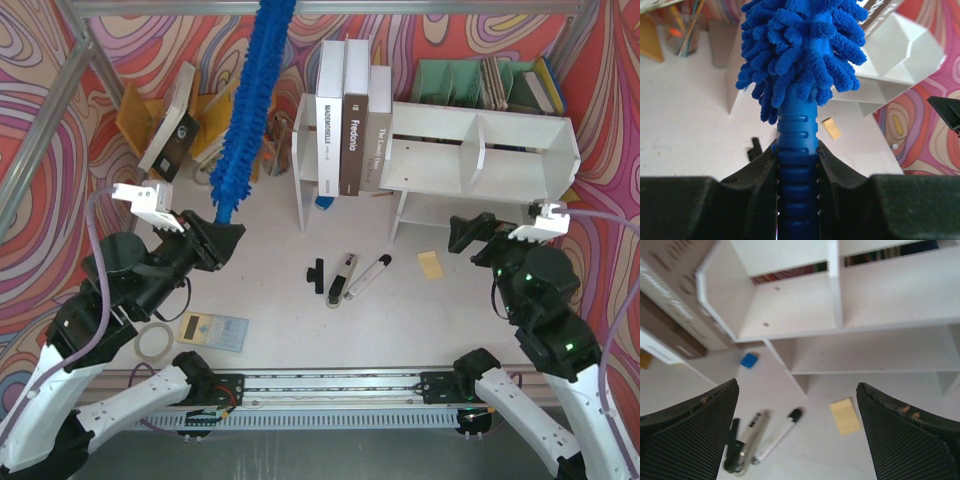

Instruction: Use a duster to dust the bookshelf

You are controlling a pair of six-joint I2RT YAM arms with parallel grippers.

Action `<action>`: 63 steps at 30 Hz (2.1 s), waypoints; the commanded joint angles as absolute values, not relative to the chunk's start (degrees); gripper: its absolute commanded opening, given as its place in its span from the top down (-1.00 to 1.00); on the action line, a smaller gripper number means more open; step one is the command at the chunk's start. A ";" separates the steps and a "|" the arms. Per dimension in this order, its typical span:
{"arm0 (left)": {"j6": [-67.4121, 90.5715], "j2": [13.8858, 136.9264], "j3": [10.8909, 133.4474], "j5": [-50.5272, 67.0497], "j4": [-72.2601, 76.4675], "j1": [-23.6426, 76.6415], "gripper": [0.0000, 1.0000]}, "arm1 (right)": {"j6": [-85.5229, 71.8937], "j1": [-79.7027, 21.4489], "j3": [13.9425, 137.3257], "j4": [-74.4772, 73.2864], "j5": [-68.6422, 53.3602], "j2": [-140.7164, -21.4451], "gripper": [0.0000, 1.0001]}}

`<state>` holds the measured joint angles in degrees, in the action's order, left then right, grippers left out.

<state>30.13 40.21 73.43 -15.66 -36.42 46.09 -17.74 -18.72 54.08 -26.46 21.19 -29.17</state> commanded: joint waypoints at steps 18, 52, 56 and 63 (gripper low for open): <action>29.46 48.09 81.31 9.18 -11.76 47.29 1.00 | -24.49 -18.54 69.15 -25.22 4.53 -36.22 -0.76; 20.19 68.01 78.97 -22.42 -3.15 75.12 1.00 | -24.43 -18.52 66.52 -24.84 10.09 -35.23 -0.78; 23.11 71.41 79.03 -29.00 -3.67 76.02 1.00 | -24.47 -18.53 65.69 -24.86 10.80 -34.90 -0.79; 25.96 73.65 76.57 -37.26 -3.13 76.18 1.00 | -24.30 -18.54 64.71 -24.88 11.25 -34.38 -0.80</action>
